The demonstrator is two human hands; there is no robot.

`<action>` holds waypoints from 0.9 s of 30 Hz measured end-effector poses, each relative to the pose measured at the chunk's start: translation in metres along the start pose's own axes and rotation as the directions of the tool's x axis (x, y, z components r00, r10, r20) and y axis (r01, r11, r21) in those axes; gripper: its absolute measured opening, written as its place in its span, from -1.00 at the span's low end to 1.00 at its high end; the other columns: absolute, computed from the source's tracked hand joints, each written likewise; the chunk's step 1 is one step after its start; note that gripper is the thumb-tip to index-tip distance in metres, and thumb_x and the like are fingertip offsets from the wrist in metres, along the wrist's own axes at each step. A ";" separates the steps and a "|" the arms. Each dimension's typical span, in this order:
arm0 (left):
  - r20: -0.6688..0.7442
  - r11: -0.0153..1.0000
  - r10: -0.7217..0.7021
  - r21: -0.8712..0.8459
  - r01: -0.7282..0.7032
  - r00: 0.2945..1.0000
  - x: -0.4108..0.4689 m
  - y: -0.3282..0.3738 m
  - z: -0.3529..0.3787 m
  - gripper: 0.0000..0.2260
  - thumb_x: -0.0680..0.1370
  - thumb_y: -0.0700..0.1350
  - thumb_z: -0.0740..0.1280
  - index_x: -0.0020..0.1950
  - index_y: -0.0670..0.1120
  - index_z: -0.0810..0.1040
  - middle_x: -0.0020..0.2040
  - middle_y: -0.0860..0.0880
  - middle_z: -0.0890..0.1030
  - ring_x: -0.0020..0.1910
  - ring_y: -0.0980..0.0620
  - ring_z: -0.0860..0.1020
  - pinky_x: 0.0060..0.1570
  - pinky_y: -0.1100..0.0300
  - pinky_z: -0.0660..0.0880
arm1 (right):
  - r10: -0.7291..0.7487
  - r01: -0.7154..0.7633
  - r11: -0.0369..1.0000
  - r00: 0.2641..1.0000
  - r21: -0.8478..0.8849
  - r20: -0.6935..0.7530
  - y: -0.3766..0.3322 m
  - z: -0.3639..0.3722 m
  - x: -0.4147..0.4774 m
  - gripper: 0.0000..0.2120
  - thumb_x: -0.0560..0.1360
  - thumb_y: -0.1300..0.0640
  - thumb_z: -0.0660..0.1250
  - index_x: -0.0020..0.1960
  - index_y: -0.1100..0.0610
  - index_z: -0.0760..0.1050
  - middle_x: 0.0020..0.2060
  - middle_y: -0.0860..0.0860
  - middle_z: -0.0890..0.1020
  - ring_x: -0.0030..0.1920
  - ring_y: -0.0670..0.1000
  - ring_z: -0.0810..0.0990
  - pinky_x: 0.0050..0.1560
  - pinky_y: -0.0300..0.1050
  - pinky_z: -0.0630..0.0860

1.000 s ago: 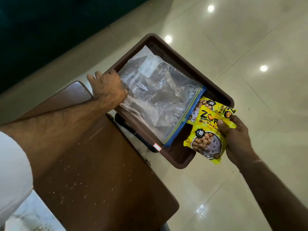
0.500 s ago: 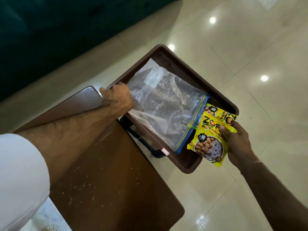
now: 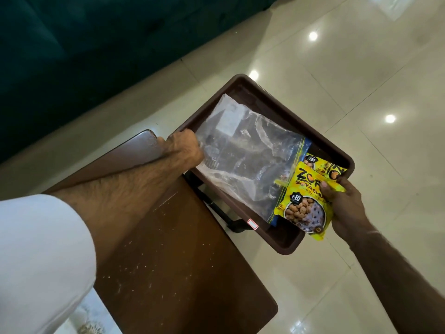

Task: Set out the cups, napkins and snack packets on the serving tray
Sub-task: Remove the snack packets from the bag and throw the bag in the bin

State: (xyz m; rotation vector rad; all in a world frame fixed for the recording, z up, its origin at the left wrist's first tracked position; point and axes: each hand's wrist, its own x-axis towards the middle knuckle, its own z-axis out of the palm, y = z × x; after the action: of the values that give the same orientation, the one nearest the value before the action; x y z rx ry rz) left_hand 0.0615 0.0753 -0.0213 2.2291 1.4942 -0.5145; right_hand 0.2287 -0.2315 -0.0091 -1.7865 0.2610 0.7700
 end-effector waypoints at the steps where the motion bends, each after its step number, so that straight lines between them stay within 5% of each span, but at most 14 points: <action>1: -0.001 0.999 0.004 -0.036 -0.004 1.000 0.000 -0.001 0.001 -0.81 0.48 -0.09 0.47 0.00 -0.14 0.57 -0.03 -0.09 0.63 -0.03 -0.11 0.54 0.26 -0.08 0.30 | 0.004 -0.004 1.000 1.000 -0.009 -0.007 -0.001 0.001 0.001 -0.76 0.58 0.30 0.32 0.21 0.11 0.55 0.01 0.04 0.72 -0.02 0.14 0.71 0.10 0.15 0.60; 4: -0.112 0.950 0.076 -0.293 -0.106 0.991 -0.006 -0.006 -0.008 -0.89 0.47 -0.05 0.48 -0.10 -0.06 0.62 -0.09 -0.04 0.63 -0.03 -0.03 0.56 0.11 0.00 0.37 | 0.020 -0.020 1.000 1.000 -0.015 -0.005 -0.005 0.004 0.004 -0.77 0.58 0.28 0.34 0.20 0.08 0.55 0.01 0.03 0.73 -0.03 0.11 0.72 0.07 0.12 0.61; 8: -0.159 0.649 0.173 -0.724 -0.234 0.972 -0.022 -0.028 -0.057 -0.89 0.45 -0.18 0.47 -0.18 -0.11 0.56 -0.20 -0.04 0.61 -0.32 0.10 0.58 -0.43 0.26 0.48 | 0.034 -0.035 0.999 0.999 0.002 0.029 -0.010 0.024 0.008 -0.78 0.58 0.29 0.33 0.20 0.09 0.54 0.02 0.06 0.72 -0.06 0.10 0.72 0.04 0.11 0.64; 11: -0.138 0.363 0.315 -0.897 -0.254 0.939 -0.036 -0.058 -0.100 -0.82 0.49 -0.37 0.33 -0.23 -0.13 0.45 -0.13 -0.21 0.61 -0.06 -0.13 0.65 -0.19 0.15 0.61 | 0.043 -0.050 0.996 0.994 0.069 0.101 -0.016 0.055 0.011 -0.77 0.59 0.33 0.30 0.20 0.11 0.52 -0.02 0.08 0.73 -0.12 0.08 0.75 -0.06 0.12 0.68; 15: 0.029 0.072 0.437 -0.997 -0.003 0.899 -0.047 -0.089 -0.133 -0.80 0.44 -0.31 0.19 0.02 -0.17 0.50 0.10 -0.16 0.66 0.11 -0.15 0.65 0.13 -0.14 0.58 | 0.089 -0.097 0.992 0.990 0.076 0.111 -0.025 0.099 0.018 -0.70 0.58 0.33 0.33 0.30 0.23 0.46 0.10 0.18 0.69 0.03 0.16 0.71 0.07 0.18 0.64; 18: 0.098 -0.025 0.479 -0.992 0.125 0.872 -0.058 -0.104 -0.150 -0.52 0.47 -0.29 0.03 0.35 -0.32 0.45 0.31 -0.32 0.56 0.30 -0.33 0.53 0.25 -0.30 0.47 | 0.023 -0.045 0.918 0.998 -0.395 -0.062 -0.042 0.125 0.013 -0.46 0.46 0.22 0.50 0.38 0.25 0.41 0.29 0.21 0.58 0.27 0.23 0.58 0.30 0.19 0.51; 20: 0.128 -0.073 0.487 -0.980 0.187 0.864 -0.067 -0.111 -0.164 -0.44 0.46 -0.26 -0.02 0.43 -0.33 0.40 0.34 -0.36 0.51 0.32 -0.41 0.49 0.28 -0.38 0.40 | -0.229 0.094 0.766 0.964 -0.636 -0.133 -0.071 0.141 -0.006 -0.31 0.38 0.19 0.51 0.44 0.19 0.32 0.40 0.17 0.43 0.40 0.23 0.42 0.41 0.17 0.38; 23: 0.159 -0.120 0.567 -0.955 0.272 0.808 -0.079 -0.124 -0.188 -0.38 0.39 -0.23 0.06 0.46 -0.31 0.39 0.32 -0.39 0.52 0.32 -0.45 0.46 0.25 -0.41 0.39 | -0.496 0.592 0.673 0.806 -0.444 0.322 -0.138 0.169 -0.043 -0.08 0.28 0.15 0.51 0.55 0.00 0.18 0.51 0.04 0.26 0.50 0.11 0.27 0.49 0.04 0.27; 25: 0.157 -0.120 0.601 -0.952 0.282 0.784 -0.093 -0.136 -0.210 -0.36 0.36 -0.21 0.10 0.44 -0.39 0.34 0.22 -0.41 0.56 0.27 -0.47 0.49 0.20 -0.38 0.43 | -0.389 0.721 0.635 0.608 -0.276 0.692 -0.188 0.190 -0.080 0.04 0.25 0.18 0.62 0.58 -0.05 0.14 0.55 -0.03 0.23 0.54 -0.01 0.23 0.53 -0.02 0.25; 27: 0.137 -0.149 0.629 -0.945 0.292 0.765 -0.109 -0.149 -0.236 -0.46 0.36 -0.22 0.08 0.30 -0.41 0.40 0.07 -0.41 0.62 0.14 -0.45 0.57 0.12 -0.32 0.50 | -0.216 0.770 0.591 0.437 -0.239 0.873 -0.236 0.212 -0.120 -0.09 0.31 0.27 0.62 0.54 0.03 0.27 0.48 0.00 0.41 0.46 -0.01 0.40 0.46 0.01 0.38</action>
State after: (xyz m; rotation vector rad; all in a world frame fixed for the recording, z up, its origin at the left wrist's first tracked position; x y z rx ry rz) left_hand -0.0982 0.1653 0.2162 0.6799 0.5465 0.1552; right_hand 0.1831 0.0227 0.2104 -1.7399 -1.2878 1.1433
